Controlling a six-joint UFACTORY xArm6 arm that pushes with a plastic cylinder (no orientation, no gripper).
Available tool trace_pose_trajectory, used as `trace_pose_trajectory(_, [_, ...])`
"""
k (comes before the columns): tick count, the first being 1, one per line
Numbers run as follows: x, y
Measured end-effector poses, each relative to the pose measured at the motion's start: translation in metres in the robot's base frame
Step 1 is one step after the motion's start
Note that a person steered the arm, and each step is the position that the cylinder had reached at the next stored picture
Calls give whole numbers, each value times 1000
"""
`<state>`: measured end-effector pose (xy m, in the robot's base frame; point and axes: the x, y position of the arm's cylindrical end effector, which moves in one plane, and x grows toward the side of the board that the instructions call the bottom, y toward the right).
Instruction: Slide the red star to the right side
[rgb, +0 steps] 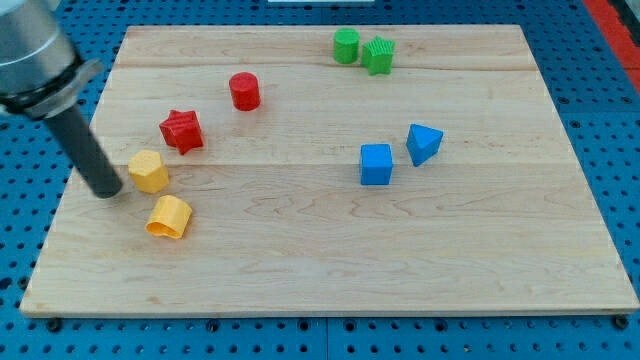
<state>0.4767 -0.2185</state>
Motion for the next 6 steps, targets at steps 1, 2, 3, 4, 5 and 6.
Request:
trace_pose_trajectory(1, [0, 61])
trace_pose_trajectory(2, [0, 77])
trace_pose_trajectory(3, [-13, 7])
trace_pose_trajectory(4, [-52, -14])
trace_pose_trajectory(5, [-79, 35])
trace_pose_trajectory(6, [-77, 106])
